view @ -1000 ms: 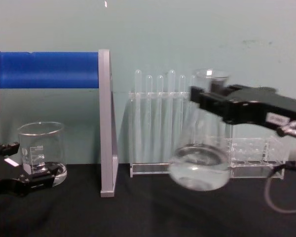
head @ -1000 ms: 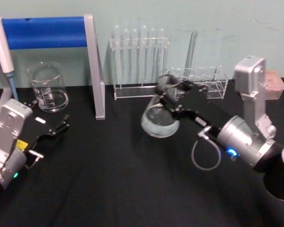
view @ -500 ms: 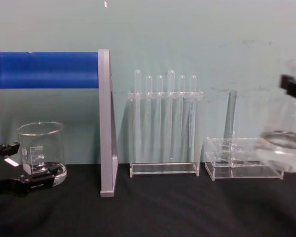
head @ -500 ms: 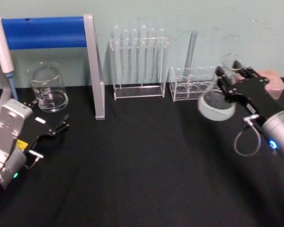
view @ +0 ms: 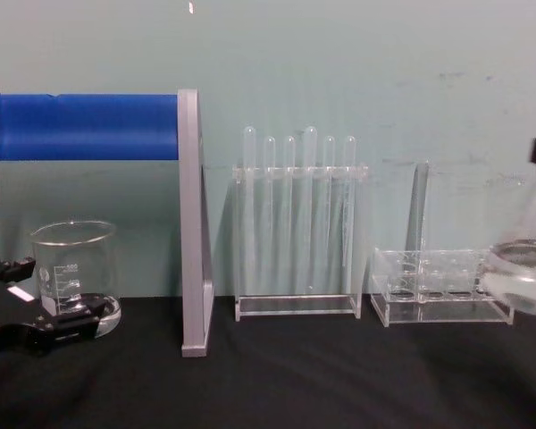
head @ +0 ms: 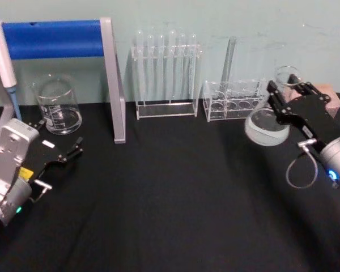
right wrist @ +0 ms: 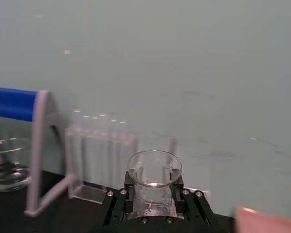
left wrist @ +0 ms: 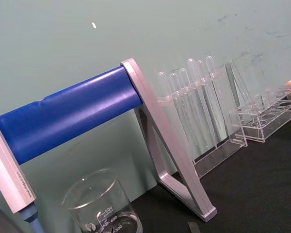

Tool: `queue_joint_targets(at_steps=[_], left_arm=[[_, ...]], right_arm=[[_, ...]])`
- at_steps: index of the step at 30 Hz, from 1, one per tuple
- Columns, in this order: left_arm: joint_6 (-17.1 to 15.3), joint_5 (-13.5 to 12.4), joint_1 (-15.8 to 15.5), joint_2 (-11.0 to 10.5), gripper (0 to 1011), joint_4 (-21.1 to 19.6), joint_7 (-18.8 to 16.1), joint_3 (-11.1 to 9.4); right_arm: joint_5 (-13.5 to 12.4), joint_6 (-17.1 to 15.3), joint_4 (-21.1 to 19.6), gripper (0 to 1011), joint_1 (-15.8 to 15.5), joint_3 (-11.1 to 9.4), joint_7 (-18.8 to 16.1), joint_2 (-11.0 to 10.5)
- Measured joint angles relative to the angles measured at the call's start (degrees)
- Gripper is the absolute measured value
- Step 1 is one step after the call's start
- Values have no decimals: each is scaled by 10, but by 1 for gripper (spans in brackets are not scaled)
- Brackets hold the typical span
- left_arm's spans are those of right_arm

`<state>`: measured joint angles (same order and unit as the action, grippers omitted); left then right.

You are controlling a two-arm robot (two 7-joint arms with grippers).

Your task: Grasp the erlenmeyer flask with one hand, shake it three times, then place it back.

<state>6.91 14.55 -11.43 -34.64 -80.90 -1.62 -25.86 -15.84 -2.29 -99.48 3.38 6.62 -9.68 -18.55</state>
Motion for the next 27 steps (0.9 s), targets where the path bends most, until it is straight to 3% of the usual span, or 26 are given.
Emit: queue_joint_targets(at_steps=[4, 12, 17, 21, 27], left_arm=[[0, 0, 0, 0, 1001, 0, 0, 0], [0, 0, 0, 0, 1001, 0, 0, 0], [0, 0, 0, 0, 1001, 0, 0, 0], [0, 0, 0, 0, 1001, 0, 0, 0], [0, 0, 0, 0, 1001, 0, 0, 0]], right_arm=[[-3, 0, 7, 456, 11, 16, -32, 2], [-25, 1, 15, 453, 33, 76, -109, -6], [-35, 4, 19, 453, 43, 104, -138, -12], [-42, 6, 22, 453, 51, 121, -151, -17], [-49, 6, 24, 456, 56, 131, -154, -23]])
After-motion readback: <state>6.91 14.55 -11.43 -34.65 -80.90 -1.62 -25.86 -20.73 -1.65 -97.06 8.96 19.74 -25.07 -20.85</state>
